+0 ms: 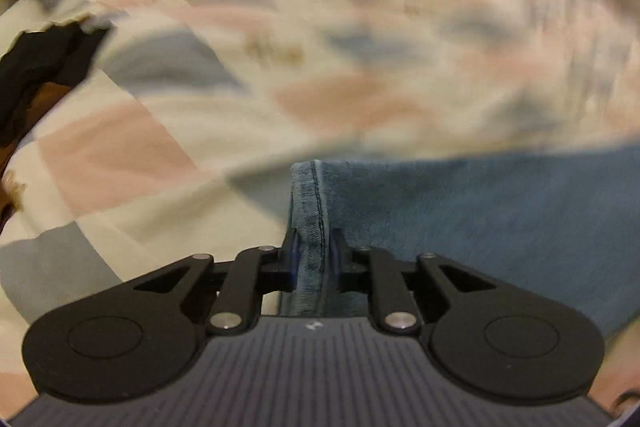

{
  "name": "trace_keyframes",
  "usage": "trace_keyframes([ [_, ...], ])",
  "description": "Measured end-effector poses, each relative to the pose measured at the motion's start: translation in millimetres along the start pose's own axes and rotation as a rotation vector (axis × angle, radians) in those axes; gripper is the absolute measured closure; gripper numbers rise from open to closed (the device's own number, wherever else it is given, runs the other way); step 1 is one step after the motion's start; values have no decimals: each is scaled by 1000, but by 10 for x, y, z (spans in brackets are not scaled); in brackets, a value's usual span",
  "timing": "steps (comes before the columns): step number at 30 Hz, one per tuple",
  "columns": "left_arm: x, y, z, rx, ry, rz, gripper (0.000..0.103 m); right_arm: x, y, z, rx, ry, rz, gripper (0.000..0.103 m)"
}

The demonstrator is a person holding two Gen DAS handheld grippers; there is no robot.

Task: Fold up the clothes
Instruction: 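Grasp the stacked hems with the left gripper while the right gripper grasps the waistband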

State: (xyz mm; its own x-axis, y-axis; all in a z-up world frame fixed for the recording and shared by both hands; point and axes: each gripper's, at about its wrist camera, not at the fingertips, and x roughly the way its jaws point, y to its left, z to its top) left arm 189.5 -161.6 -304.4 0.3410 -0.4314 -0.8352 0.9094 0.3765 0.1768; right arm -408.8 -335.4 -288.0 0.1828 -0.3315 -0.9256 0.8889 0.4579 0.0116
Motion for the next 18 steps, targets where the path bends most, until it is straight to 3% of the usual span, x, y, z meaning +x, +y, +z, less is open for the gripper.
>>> trace_keyframes([
  [1,141,-52,-40,27,43,57,75,11,5,-2,6,0,4,24],
  [2,268,-98,-78,50,80,110,59,22,11,-4,12,1,8,24],
  [3,294,-103,-100,38,75,135,53,17,7,-10,16,3,10,24],
  [6,176,20,-120,-154,57,171,49,-38,-88,-41,60,-3,13,24],
  [8,-23,75,-189,-304,39,135,52,-93,-241,-80,130,-15,14,24],
  [10,-224,61,-325,-407,47,32,54,-130,-476,-133,244,-42,16,25],
  [13,-434,-80,-593,-519,102,-90,54,-180,-837,-202,416,-93,20,43],
  [18,-459,-292,-1006,-716,195,-186,54,-188,-1498,-283,719,-207,13,45],
])
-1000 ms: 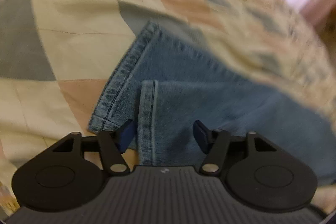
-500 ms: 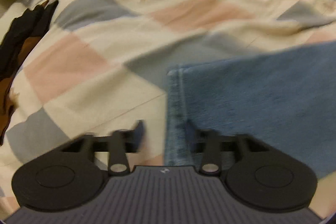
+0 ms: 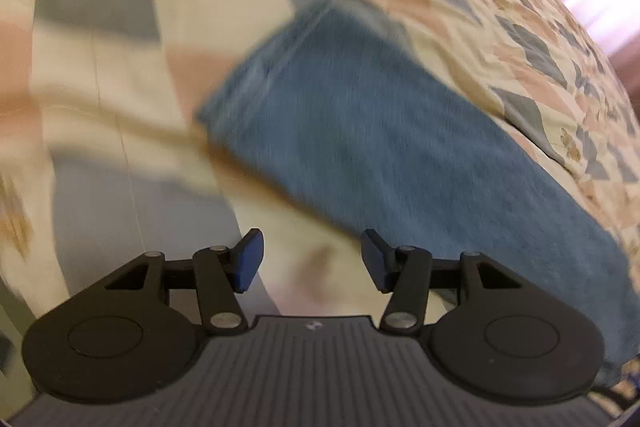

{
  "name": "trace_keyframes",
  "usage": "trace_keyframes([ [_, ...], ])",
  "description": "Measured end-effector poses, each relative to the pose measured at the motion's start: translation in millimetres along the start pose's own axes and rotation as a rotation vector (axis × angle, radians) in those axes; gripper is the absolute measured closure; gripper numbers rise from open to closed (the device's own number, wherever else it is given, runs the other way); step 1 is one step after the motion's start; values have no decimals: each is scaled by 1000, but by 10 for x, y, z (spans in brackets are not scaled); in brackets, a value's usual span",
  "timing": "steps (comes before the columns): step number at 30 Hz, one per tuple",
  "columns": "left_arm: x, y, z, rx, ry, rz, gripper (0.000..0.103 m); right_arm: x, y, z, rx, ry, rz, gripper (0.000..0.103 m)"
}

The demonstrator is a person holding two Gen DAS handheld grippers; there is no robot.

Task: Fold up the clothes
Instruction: 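Grasp the stacked hems with the left gripper while the right gripper grasps the waistband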

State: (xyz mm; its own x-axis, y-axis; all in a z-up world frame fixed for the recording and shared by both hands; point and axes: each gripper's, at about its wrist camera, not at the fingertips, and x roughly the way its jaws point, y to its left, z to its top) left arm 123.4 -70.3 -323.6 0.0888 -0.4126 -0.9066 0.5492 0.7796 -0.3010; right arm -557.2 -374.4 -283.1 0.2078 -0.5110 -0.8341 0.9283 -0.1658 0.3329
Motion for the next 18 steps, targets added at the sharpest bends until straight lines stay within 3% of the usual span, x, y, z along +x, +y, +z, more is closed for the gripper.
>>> trace_keyframes([
  [4,94,37,-121,-109,38,-67,53,127,-491,257,243,-87,-18,44],
  [6,133,43,-137,-156,30,-102,47,206,-684,357,328,-125,-25,41],
  [11,279,92,-123,-240,22,-105,48,555,-935,478,412,-118,-45,40],
  [13,305,48,-88,-215,15,-93,52,637,-980,466,431,-116,-1,76],
  [15,301,-19,-41,-173,6,-78,71,570,-943,448,425,-142,4,93],
  [18,215,-121,85,-92,-25,-27,83,212,-763,398,373,-202,-14,96],
])
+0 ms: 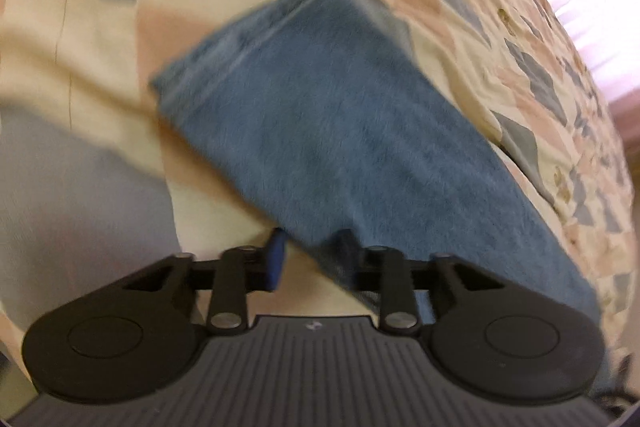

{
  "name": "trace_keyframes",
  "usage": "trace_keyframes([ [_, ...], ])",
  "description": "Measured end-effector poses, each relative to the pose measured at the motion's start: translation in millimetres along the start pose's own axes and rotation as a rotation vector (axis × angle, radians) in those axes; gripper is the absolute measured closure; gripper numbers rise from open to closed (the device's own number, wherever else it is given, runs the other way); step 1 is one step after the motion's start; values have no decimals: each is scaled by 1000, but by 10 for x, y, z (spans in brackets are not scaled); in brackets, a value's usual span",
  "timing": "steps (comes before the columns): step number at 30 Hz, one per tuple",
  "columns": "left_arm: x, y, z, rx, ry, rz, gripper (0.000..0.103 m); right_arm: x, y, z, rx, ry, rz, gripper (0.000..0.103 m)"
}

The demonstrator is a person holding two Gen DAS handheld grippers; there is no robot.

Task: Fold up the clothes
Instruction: 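Grasp the stacked hems with the left gripper while the right gripper grasps the waistband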

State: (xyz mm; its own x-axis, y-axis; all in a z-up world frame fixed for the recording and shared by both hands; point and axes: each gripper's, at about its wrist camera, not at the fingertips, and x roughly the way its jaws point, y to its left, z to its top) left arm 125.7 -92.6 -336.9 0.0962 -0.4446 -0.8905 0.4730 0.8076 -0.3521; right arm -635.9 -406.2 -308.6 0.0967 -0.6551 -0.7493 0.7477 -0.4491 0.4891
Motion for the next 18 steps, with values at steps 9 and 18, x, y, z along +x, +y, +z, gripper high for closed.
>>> trace_keyframes([
  [9,-64,29,135,62,-13,80,77,-278,-193,-244,59,26,-87,95],
  [18,-193,413,-13,-171,-61,-34,49,-7,-363,-338,142,78,-90,81],
])
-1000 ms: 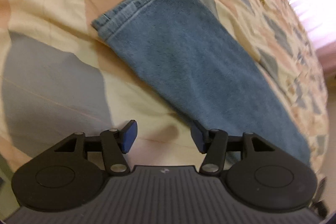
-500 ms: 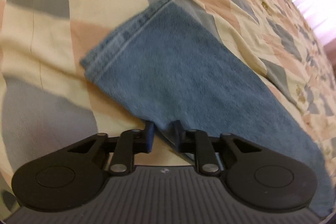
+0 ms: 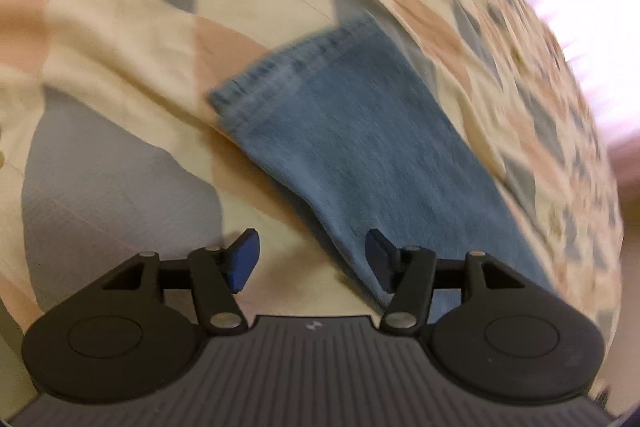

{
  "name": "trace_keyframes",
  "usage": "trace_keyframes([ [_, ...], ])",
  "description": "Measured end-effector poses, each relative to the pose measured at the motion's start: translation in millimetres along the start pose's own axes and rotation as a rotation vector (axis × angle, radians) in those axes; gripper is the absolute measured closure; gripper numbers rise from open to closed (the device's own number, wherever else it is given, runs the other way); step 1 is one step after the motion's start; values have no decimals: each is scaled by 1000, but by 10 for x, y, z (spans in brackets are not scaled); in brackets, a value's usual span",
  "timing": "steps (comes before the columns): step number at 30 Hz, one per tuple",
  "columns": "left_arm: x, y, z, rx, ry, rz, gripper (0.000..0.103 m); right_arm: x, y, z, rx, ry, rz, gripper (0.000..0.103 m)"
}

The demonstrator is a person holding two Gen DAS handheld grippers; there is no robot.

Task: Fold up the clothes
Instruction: 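Grasp the stacked hems with the left gripper while the right gripper grasps the waistband, then pull the jeans taut between both grippers and lay them down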

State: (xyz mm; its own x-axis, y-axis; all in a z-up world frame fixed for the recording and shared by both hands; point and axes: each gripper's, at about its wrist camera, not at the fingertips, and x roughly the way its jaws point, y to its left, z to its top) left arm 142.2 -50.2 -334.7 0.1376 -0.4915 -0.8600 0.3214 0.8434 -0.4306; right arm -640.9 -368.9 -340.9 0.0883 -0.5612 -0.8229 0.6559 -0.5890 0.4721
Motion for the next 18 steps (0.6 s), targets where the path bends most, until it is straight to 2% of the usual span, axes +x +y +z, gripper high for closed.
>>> trace_keyframes([
  [4,78,118,133,-75,-61,9,55,-2,55,-36,-4,0,-18,77],
  [7,88,134,261,-73,-109,47,72,23,153,-108,-49,8,-52,77],
  [8,78,122,303,-64,-124,59,85,29,173,-115,-60,9,-57,76],
  [11,19,-18,351,71,-145,80,97,30,219,-124,-100,15,-78,79],
  [13,-44,-157,357,169,-177,76,99,15,235,-130,-114,13,-84,85],
  [14,-83,-222,366,206,-196,64,100,4,245,-130,-122,11,-91,91],
  [18,-466,-499,444,307,-333,-82,101,-151,259,-125,-129,-44,-71,95],
])
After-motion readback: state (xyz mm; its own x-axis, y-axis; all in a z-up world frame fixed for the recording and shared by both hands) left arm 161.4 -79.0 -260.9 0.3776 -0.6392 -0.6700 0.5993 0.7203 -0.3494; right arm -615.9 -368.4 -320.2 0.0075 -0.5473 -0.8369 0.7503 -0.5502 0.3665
